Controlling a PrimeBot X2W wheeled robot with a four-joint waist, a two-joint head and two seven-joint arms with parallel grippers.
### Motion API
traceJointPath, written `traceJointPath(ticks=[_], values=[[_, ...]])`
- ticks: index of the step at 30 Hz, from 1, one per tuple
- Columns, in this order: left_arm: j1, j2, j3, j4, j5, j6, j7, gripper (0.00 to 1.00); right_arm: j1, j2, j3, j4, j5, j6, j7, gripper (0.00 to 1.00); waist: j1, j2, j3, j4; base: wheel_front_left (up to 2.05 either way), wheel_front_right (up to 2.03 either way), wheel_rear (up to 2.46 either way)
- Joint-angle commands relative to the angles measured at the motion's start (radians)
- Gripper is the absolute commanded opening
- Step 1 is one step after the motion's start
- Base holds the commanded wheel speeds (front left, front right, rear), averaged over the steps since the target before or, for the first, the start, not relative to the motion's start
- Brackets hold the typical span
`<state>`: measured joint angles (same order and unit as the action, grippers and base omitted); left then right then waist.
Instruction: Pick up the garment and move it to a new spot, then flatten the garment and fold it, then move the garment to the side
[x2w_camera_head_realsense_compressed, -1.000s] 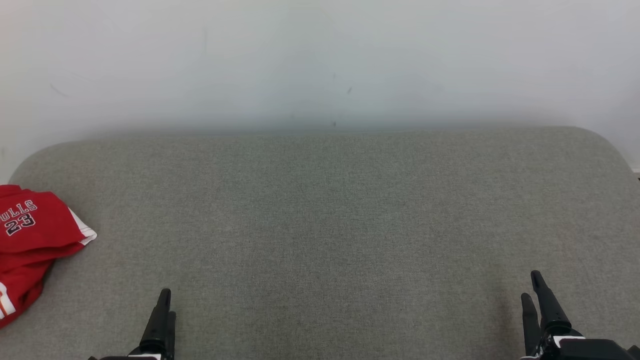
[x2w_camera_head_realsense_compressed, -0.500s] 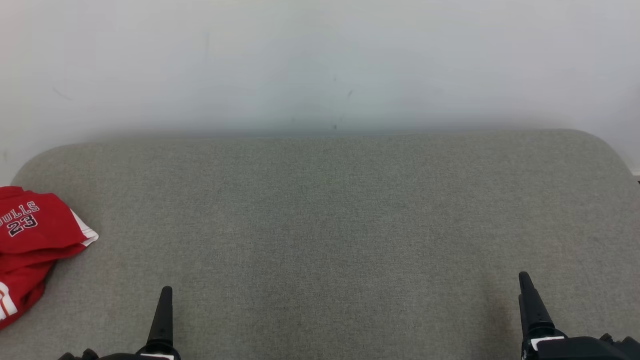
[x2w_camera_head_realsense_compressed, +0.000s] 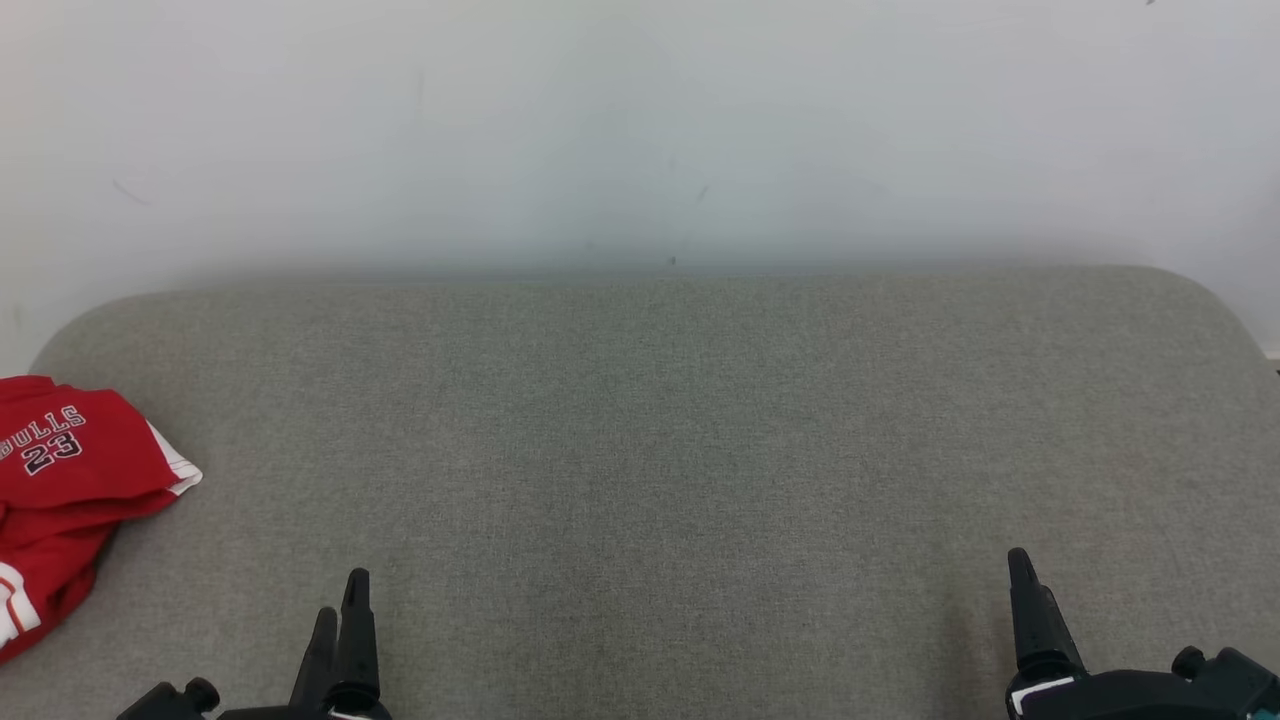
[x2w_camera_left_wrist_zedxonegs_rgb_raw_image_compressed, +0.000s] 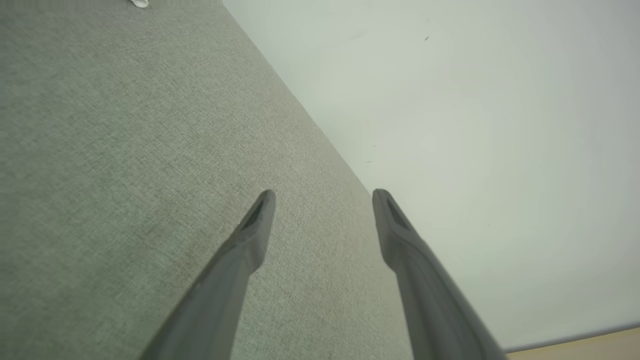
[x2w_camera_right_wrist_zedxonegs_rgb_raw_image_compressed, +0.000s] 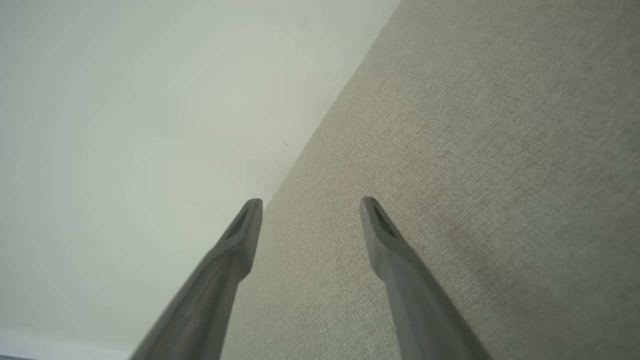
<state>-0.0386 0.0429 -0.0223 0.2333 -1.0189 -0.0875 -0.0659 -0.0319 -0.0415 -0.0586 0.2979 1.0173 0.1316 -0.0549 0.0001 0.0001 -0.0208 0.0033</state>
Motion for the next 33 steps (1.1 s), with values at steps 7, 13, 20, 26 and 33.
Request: traceJointPath(ticks=[7, 13, 20, 26, 33], values=[[0.01, 0.006, -0.009, -0.028, 0.15, 0.013, -0.028, 1.0, -0.021, -0.007, 0.005, 0.011, -0.116, -0.001, -0.024, 1.0, -0.0001, -0.0001, -0.005, 0.001, 0.0, 0.0, 0.0], [0.017, 0.006, -0.011, -0.043, 0.262, 0.02, -0.046, 1.0, -0.022, -0.008, 0.007, 0.026, -0.19, -0.001, -0.029, 1.0, -0.0001, -0.0001, -0.008, 0.001, 0.0, 0.0, 0.0], [0.028, 0.007, -0.018, -0.05, 0.378, 0.016, -0.067, 1.0, -0.026, -0.008, 0.026, 0.038, -0.276, -0.001, -0.031, 1.0, -0.0001, -0.0001, -0.011, 0.003, 0.0, 0.0, 0.0], [0.035, 0.007, -0.022, -0.046, 0.458, 0.023, -0.082, 1.0, -0.024, -0.009, 0.037, 0.039, -0.353, -0.001, -0.019, 1.0, -0.0001, -0.0001, -0.013, 0.003, 0.0, 0.0, 0.0], [0.038, 0.008, -0.031, -0.029, 0.538, 0.024, -0.097, 1.0, -0.019, -0.009, 0.041, 0.036, -0.423, -0.001, -0.012, 1.0, -0.0001, -0.0001, -0.017, 0.002, 0.0, 0.0, 0.0]])
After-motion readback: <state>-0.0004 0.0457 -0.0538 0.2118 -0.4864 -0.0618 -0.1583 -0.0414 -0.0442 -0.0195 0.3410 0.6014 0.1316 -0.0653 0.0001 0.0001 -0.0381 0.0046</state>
